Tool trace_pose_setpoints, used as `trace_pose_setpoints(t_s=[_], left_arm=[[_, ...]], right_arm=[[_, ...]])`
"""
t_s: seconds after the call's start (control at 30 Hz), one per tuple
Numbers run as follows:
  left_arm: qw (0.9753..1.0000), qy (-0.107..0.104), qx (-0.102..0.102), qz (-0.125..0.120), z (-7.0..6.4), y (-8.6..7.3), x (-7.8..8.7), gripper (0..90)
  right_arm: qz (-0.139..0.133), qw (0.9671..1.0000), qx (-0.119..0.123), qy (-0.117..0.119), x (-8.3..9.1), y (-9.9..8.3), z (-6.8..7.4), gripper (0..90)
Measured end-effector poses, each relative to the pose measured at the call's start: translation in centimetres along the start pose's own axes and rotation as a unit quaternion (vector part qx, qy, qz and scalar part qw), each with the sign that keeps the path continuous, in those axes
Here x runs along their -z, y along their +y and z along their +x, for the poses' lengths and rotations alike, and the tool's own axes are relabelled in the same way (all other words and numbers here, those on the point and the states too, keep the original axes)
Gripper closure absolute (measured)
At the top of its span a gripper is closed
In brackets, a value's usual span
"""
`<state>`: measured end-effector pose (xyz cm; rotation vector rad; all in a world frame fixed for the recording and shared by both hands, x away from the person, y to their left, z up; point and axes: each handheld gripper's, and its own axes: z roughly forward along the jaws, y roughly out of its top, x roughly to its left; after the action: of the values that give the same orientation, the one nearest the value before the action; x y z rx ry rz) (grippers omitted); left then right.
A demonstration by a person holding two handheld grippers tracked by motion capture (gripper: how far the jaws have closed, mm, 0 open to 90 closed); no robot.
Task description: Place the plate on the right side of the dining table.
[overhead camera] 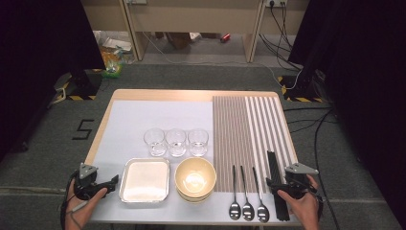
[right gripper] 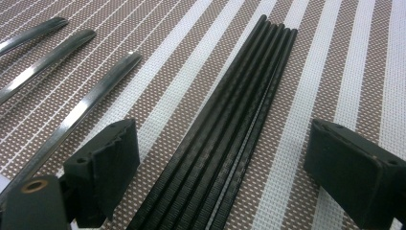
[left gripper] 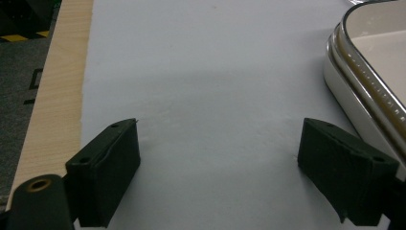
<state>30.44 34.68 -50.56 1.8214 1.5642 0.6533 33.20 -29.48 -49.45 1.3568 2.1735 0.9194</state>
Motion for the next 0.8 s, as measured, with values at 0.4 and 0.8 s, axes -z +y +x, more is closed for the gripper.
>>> trace_pose_setpoints(t_s=[0.4, 0.8], left_arm=[[0.999, -0.025, 0.025, -0.028, 0.4, 0.3, 0.7, 16.8], [0.996, -0.057, 0.028, -0.062, -0.5, 1.9, 2.1, 30.1]], right_arm=[[0.0, 1.0, 0.0, 0.0, 0.0, 0.0, 0.0, 12.1], [0.0, 1.0, -0.001, 0.0, 0.0, 0.0, 0.0, 12.1]])
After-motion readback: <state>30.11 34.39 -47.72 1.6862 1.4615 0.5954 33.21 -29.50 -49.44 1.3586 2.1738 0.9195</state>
